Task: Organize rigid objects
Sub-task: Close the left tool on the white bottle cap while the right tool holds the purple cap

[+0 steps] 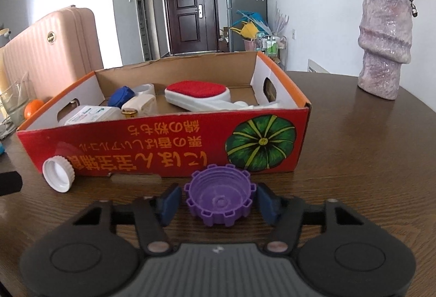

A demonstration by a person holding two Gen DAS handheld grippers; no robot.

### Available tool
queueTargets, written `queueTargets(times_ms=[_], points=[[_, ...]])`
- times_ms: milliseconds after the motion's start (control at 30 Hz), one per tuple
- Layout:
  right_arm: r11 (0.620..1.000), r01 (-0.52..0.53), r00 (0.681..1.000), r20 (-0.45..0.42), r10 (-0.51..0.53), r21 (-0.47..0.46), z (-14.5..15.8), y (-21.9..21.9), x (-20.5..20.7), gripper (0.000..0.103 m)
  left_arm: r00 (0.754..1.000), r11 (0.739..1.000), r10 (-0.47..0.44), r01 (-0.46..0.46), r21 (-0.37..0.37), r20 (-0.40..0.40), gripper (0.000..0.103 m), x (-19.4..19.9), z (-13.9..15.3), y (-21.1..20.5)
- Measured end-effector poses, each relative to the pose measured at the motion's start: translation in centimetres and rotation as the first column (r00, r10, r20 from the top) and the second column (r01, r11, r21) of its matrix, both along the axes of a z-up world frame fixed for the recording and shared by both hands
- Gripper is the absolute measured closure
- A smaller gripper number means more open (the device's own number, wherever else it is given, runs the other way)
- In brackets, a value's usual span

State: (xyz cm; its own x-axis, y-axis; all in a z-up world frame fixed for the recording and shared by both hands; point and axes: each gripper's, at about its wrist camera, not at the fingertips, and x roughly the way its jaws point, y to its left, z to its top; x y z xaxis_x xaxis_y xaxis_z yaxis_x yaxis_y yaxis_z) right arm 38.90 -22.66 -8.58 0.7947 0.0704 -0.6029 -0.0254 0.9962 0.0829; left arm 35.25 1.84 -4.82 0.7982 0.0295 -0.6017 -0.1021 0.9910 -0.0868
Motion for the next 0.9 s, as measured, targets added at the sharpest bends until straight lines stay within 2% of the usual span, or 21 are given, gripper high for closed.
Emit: queueTargets(times_ms=[133,300,500,667,900], points=[[1.000,-0.006,1.000,0.008,0.006,0.003,0.1,-0.1,-0.1,0.049,1.000,1.000,-0.003,0.003,0.010,-0.005,0.000,0.0,-0.2,-0.1],[1.000,0.026,0.998,0.066,-0.025,-0.007,0.7,-0.3,-1.5,0.049,1.000,1.000,-0.002,0.002,0.017,-0.022,0.000,0.3,-0.6,-0.2],[0.998,0.047,0.993,0.110,-0.051,0.037,1.9,-1.1,-4.1,0.049,0.999,1.000,-0.011,0.012,0.028,-0.038,0.000,0.7,-0.9,-0.6],[0.997,0.043,0.987,0.153,-0.051,0.058,2.8,-1.2,-5.1,0.049,0.999,0.998,-0.012,0.015,0.058,-0.042,0.000,1.7,-1.1,-2.3],[0.994,0.063,0.987,0.144,-0.075,0.089,2.7,-1.9,-4.8,0.049,0.999,0.997,-0.007,0.010,0.083,-0.044,0.000,3.9,-1.4,-5.3]])
